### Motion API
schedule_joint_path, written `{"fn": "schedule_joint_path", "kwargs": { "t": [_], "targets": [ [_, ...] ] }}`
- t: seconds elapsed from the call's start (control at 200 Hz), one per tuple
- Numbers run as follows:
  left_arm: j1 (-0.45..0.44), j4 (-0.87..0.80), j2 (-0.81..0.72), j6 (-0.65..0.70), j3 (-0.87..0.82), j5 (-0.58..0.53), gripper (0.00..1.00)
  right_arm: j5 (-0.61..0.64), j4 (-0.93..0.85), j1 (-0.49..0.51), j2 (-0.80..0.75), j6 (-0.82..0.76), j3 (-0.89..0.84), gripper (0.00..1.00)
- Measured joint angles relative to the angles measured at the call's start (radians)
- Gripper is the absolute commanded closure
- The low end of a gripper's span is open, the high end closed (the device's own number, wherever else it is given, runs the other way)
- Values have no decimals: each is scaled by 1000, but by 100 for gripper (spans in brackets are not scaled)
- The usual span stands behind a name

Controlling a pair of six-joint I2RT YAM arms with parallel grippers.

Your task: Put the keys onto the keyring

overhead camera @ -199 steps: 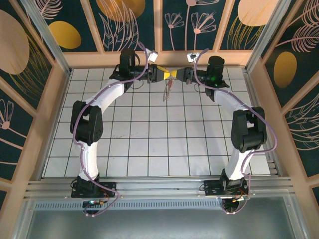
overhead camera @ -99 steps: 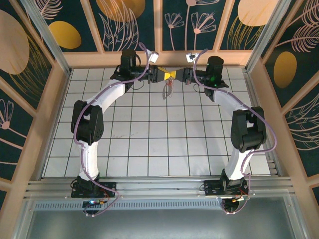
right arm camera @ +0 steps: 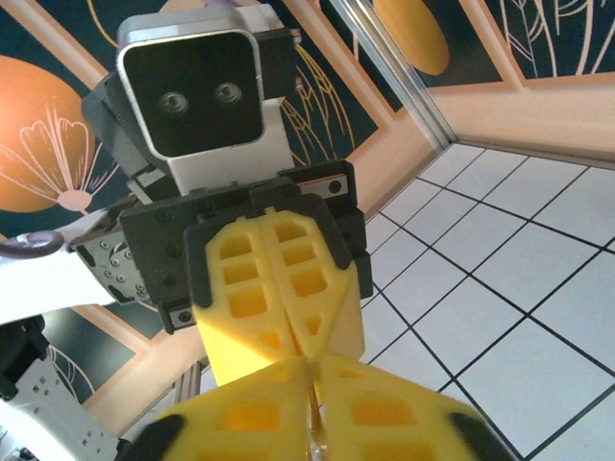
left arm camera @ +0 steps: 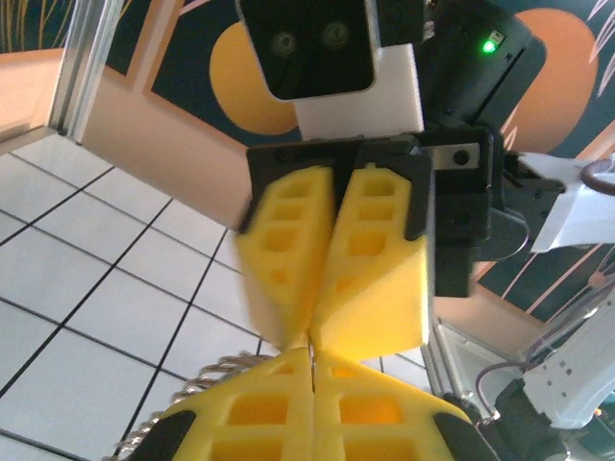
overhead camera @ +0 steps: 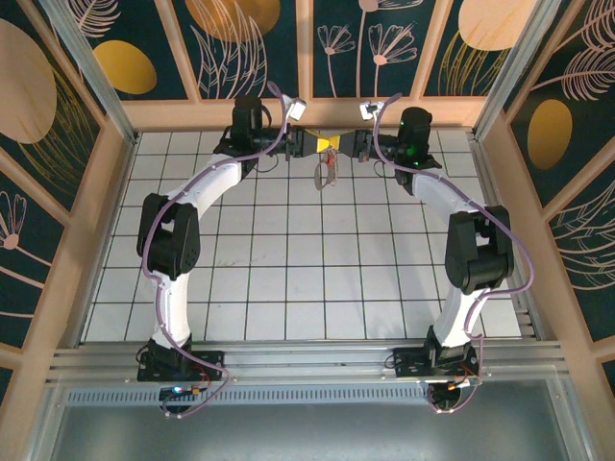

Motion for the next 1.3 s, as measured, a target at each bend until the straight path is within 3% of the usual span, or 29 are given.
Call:
{"fn": "schedule_joint_path", "kwargs": {
  "t": [0.08,0.175,0.415,0.716,1.036,1.301],
  "targets": [
    [-4,103,-4,-48,-47,-15,100,19,5,-11,-1,16,-7,56],
    [-14,188,-6,-102,-112,-47,100,35,59,-23,-23,52,-44,53],
    [-21,382,-38,-239,-257,-144,100,130,222,-78,-151,151,-244,52],
    [-21,585,-135,-380,-336,-249,100,250,346,-48,-289,158,-486,47],
    [-22,737,-144,-538,-385,-311,100,317,337,29,-302,58,-486,47],
    [-31,760,-144,-575,-396,-330,100,387,279,83,-302,-27,-441,46]
  ]
}}
